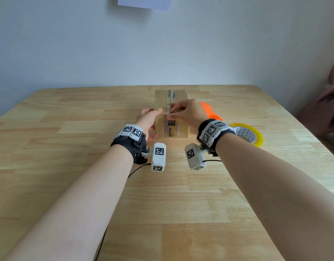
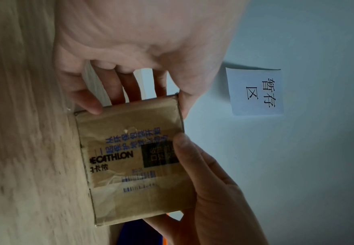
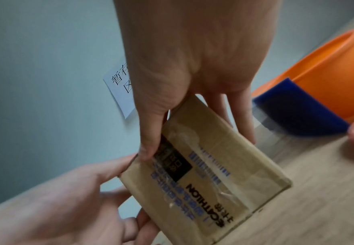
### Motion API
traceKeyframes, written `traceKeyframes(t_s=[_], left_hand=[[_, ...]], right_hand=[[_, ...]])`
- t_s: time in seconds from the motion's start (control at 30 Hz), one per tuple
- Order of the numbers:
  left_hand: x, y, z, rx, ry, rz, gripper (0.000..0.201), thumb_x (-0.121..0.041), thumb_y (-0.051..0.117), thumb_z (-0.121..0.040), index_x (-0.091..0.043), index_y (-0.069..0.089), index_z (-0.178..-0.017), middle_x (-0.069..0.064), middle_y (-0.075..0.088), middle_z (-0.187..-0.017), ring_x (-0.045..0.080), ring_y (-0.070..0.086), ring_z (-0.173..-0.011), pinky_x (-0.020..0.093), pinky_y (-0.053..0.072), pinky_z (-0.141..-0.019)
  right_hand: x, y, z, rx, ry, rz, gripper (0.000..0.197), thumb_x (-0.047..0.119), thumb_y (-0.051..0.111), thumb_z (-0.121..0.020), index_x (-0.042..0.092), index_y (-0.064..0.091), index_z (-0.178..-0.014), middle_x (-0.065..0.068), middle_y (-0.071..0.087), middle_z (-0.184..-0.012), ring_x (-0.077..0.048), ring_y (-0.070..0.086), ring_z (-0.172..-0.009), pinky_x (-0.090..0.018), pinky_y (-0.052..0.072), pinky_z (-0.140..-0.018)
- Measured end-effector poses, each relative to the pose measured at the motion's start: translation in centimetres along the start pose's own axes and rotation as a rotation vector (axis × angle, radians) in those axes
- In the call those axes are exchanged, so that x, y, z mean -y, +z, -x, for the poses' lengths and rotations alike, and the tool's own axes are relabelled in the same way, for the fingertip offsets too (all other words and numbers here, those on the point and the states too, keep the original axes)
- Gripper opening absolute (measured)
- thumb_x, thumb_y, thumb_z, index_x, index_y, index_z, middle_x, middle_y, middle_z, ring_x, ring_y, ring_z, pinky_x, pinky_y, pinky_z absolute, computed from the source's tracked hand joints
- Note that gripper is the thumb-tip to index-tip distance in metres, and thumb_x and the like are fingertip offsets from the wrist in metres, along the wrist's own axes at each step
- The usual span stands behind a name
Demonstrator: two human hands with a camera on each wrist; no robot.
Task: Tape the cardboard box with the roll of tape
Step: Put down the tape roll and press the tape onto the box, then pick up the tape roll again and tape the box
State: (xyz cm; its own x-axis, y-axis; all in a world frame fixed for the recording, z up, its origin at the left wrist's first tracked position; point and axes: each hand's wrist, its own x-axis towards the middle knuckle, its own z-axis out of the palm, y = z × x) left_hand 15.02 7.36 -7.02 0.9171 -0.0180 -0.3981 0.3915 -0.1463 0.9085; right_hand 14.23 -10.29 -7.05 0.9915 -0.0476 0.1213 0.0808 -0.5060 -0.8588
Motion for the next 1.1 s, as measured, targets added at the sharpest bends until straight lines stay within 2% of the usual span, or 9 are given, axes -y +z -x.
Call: traceKeyframes(t_s=[0.27, 0.4, 0.53, 0.6, 0.7, 0.77, 0.8, 0.87, 1.1], left_hand=[[0.3, 0.0, 0.3, -0.03, 0.052, -0.075, 0.043, -0.054, 0.071, -0.087, -0.039, 0.049, -0.121, 0.002, 0.063, -0.124, 0.023, 0.064, -0.11, 0.045, 0.06, -0.086], [0.6, -0.3, 0.8, -0.016, 0.072, -0.074, 0.062, -0.06, 0.076, -0.081, -0.034, 0.053, -0.133, -0.002, 0.063, -0.122, 0.021, 0.063, -0.11, 0.044, 0.063, -0.081], [0.8, -0.4, 1.2, -0.004, 0.107, -0.025, 0.061, -0.049, 0.075, -0.087, -0.022, 0.057, -0.139, 0.0, 0.063, -0.122, 0.023, 0.061, -0.116, 0.046, 0.064, -0.083], [1.0, -0.1, 1.5, -0.024, 0.122, 0.007, 0.04, -0.045, 0.073, -0.09, -0.018, 0.064, -0.119, 0.0, 0.062, -0.11, 0.023, 0.06, -0.114, 0.047, 0.062, -0.089], [1.5, 0.7, 2.1, -0.092, 0.104, 0.019, 0.031, -0.049, 0.066, -0.095, -0.02, 0.054, -0.094, -0.001, 0.057, -0.1, 0.021, 0.06, -0.102, 0.052, 0.055, -0.101], [1.8, 1.5, 2.7, -0.136, 0.028, -0.01, 0.07, -0.067, 0.05, -0.096, -0.01, 0.047, -0.137, 0.012, 0.057, -0.136, 0.03, 0.057, -0.121, 0.055, 0.043, -0.112], [2.0, 2.0, 3.0, -0.159, -0.036, -0.032, 0.093, -0.074, 0.04, -0.094, -0.008, 0.024, -0.157, 0.019, 0.04, -0.158, 0.036, 0.045, -0.139, 0.057, 0.034, -0.118], [2.3, 3.3, 3.5, -0.132, -0.094, -0.086, 0.103, -0.077, 0.027, -0.094, -0.008, -0.003, -0.164, 0.019, 0.011, -0.172, 0.039, 0.02, -0.156, 0.056, 0.021, -0.124], [2.5, 6.8, 5.9, 0.199, -0.027, -0.454, 0.067, -0.05, 0.021, -0.11, -0.002, 0.047, -0.15, 0.011, 0.044, -0.16, 0.028, 0.033, -0.151, 0.038, 0.023, -0.12]], right_hand=[[-0.6, 0.3, 0.6, 0.055, -0.146, 0.271, 0.038, 0.008, 0.089, -0.071, 0.03, 0.062, -0.088, 0.003, 0.067, -0.135, -0.017, 0.067, -0.113, -0.041, 0.054, -0.1], [-0.9, -1.5, 1.0, 0.189, -0.071, 0.157, 0.043, -0.014, 0.065, -0.089, 0.016, 0.072, -0.12, 0.006, 0.036, -0.161, -0.005, 0.049, -0.125, -0.003, 0.043, -0.094], [-1.5, -2.9, 2.1, 0.232, -0.017, 0.226, 0.084, -0.018, 0.044, -0.091, 0.056, 0.062, -0.127, 0.017, 0.019, -0.167, -0.008, 0.029, -0.147, -0.021, 0.05, -0.102], [-1.5, -3.5, 3.5, 0.149, -0.034, 0.18, 0.075, -0.013, 0.044, -0.093, 0.05, 0.064, -0.129, 0.016, 0.034, -0.162, -0.015, 0.04, -0.146, -0.027, 0.048, -0.106], [-1.3, -4.8, 5.5, -0.007, 0.005, 0.164, 0.054, -0.004, 0.05, -0.091, 0.033, 0.073, -0.122, 0.009, 0.064, -0.136, -0.018, 0.066, -0.114, -0.035, 0.054, -0.099], [-1.6, -5.7, 6.2, -0.116, 0.034, 0.176, 0.047, -0.004, 0.049, -0.087, 0.03, 0.077, -0.105, 0.006, 0.072, -0.111, -0.017, 0.07, -0.087, -0.032, 0.059, -0.08], [-1.8, -6.1, 6.3, -0.158, 0.052, 0.184, 0.044, -0.003, 0.047, -0.087, 0.029, 0.076, -0.096, 0.005, 0.073, -0.102, -0.017, 0.068, -0.081, -0.026, 0.057, -0.069], [-2.3, -6.8, 6.7, -0.194, 0.112, 0.231, 0.039, -0.002, 0.048, -0.086, 0.028, 0.074, -0.084, 0.003, 0.073, -0.09, -0.016, 0.064, -0.07, -0.019, 0.048, -0.054], [-4.4, -9.1, 8.0, -0.169, 0.296, 0.549, 0.027, 0.012, 0.058, -0.087, 0.024, 0.081, -0.089, -0.002, 0.071, -0.09, -0.022, 0.061, -0.082, -0.027, 0.043, -0.069]])
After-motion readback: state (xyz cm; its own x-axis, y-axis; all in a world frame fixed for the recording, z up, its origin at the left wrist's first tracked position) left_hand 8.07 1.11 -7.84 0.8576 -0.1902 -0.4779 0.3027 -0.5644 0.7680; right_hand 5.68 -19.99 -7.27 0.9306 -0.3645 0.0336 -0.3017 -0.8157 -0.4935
